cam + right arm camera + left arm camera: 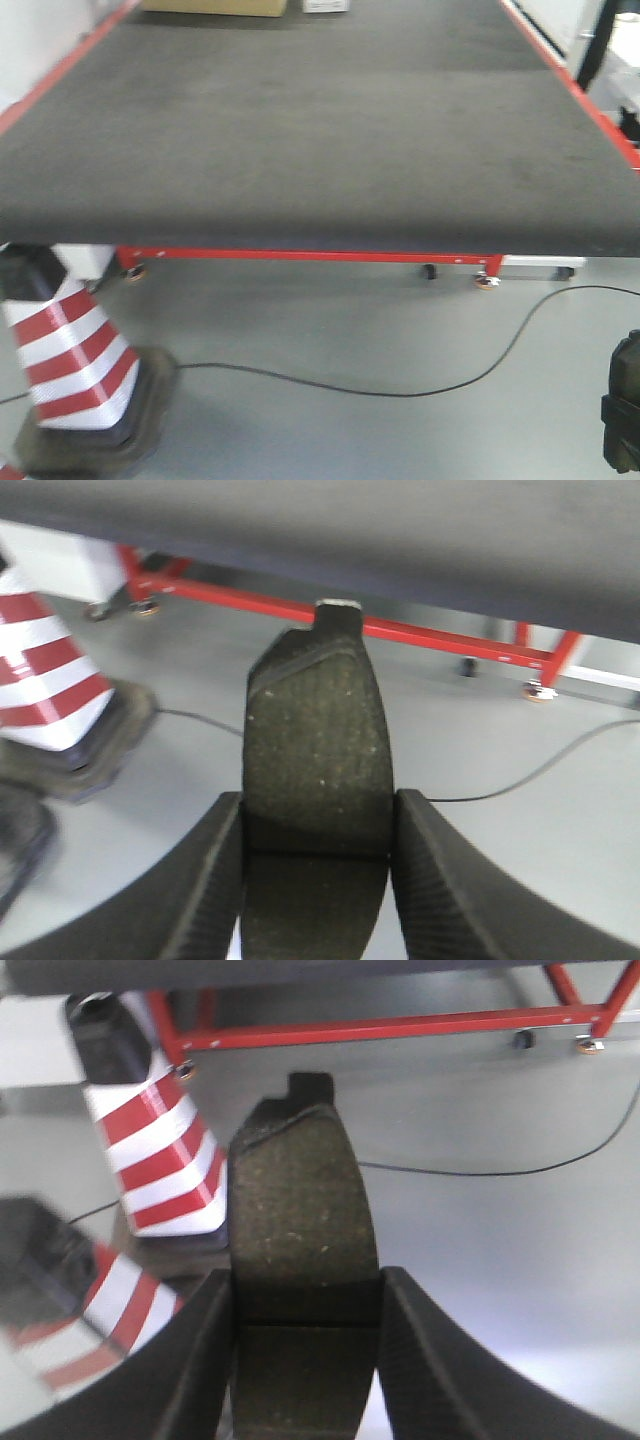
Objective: Move and align brake pads A on conveyor
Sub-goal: 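Turn past the striped cones toward the black conveyor belt, then drive up to the conveyor belt holding both brake pads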
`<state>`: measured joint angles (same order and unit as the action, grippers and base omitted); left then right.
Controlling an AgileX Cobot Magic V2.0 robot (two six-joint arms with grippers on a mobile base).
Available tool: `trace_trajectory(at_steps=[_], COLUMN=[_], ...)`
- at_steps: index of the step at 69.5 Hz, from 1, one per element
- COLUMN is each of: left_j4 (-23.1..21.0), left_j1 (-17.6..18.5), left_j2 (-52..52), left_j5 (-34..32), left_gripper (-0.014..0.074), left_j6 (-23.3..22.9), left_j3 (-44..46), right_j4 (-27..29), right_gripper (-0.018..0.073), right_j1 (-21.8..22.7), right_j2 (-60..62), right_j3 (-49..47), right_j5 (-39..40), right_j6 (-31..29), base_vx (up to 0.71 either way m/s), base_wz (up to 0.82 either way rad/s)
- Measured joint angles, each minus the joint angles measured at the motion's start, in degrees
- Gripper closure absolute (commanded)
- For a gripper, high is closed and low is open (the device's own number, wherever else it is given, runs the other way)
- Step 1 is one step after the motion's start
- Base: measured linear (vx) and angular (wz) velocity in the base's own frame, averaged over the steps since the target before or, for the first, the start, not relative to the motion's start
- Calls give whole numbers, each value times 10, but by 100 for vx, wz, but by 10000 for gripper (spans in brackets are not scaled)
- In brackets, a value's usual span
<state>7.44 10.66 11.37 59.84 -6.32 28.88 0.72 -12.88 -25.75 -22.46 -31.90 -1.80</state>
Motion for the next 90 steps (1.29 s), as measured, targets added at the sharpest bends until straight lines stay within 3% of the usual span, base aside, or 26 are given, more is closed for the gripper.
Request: trace_trajectory(at_steps=[90], left_j4=[-1], left_j1=[0], left_j2=[0], left_j5=[0], left_gripper=[602], left_j6=[0], left_j3=[0], right_j4=[-2], right_gripper=[566], right_j1=[0], right_j2=[0], right_j3=[0], right_j5=[0], right_j6=[0], base_vx=[36], base_wz=[-1])
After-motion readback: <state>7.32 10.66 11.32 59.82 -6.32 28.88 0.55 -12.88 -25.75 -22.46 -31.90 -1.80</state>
